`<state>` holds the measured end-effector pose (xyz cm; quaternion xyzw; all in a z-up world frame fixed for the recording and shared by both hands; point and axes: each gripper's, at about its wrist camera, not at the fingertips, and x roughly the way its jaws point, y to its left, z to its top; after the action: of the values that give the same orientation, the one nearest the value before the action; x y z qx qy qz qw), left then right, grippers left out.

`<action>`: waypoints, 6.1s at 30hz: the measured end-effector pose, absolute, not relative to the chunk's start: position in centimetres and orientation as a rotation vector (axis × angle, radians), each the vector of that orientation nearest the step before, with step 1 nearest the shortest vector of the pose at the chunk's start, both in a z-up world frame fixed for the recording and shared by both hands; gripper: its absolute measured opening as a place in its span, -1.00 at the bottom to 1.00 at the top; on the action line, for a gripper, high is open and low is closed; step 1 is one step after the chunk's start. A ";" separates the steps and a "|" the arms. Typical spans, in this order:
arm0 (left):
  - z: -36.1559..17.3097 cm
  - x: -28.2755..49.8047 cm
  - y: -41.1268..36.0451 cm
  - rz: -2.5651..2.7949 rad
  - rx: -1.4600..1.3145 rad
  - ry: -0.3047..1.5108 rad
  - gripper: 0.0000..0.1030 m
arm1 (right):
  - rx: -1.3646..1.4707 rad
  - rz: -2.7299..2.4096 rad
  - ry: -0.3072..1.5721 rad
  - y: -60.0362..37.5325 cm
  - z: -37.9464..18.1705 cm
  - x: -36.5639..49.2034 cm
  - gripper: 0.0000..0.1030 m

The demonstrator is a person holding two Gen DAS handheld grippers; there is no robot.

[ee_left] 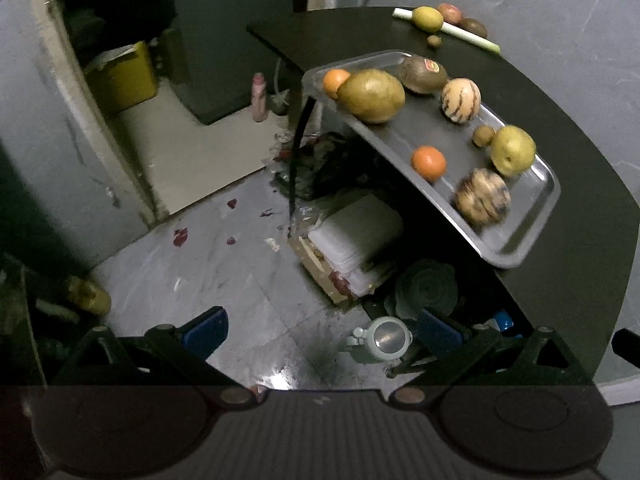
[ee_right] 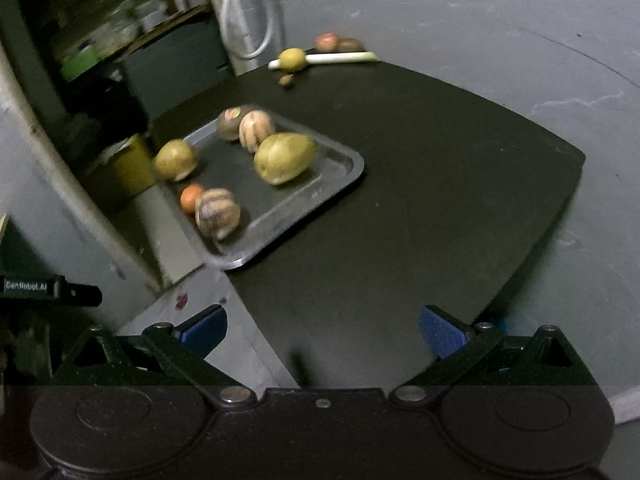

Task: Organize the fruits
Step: 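Move both tools back toward the yellow fruit and leek, then grasp the yellow round fruit with the left tool while the right tool grasps a small brown kiwi, then carry the yellow fruit and small kiwi over the tray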

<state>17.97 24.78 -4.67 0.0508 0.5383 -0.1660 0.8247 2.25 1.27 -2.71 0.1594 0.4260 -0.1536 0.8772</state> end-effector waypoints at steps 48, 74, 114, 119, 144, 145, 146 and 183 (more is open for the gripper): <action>-6.4 63.9 -1.4 -1.136 0.262 0.980 0.99 | 0.236 -0.563 0.827 -3.2 -4.3 40.9 0.92; -10.9 67.3 -7.7 -1.205 0.249 1.091 0.73 | 0.162 -0.532 0.970 -6.1 -10.8 52.6 -0.13; -10.0 63.0 -3.6 -1.260 0.124 1.048 0.21 | 0.206 -0.625 0.858 -4.7 -8.1 46.6 -0.47; -8.4 61.6 -2.3 -1.305 0.118 1.022 0.21 | 0.204 -0.659 0.823 -3.1 -6.9 45.2 -0.47; -4.8 53.0 7.0 -1.457 0.211 0.945 0.21 | 0.184 -0.703 0.727 4.8 -3.7 35.6 -0.47; -4.7 52.7 7.2 -1.458 0.212 0.943 0.21 | 0.181 -0.698 0.728 5.0 -3.7 35.3 -0.47; -4.7 52.4 7.4 -1.459 0.214 0.941 0.21 | 0.179 -0.695 0.728 5.1 -3.7 35.0 -0.47; -6.4 42.6 10.2 -1.351 0.488 1.041 0.21 | 0.173 -0.315 0.999 6.1 -6.7 28.1 -0.47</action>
<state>42.61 10.15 -6.44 0.2130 0.4548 -0.5905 0.6317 28.07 6.07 -6.65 0.0827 0.4764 -0.1502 0.8624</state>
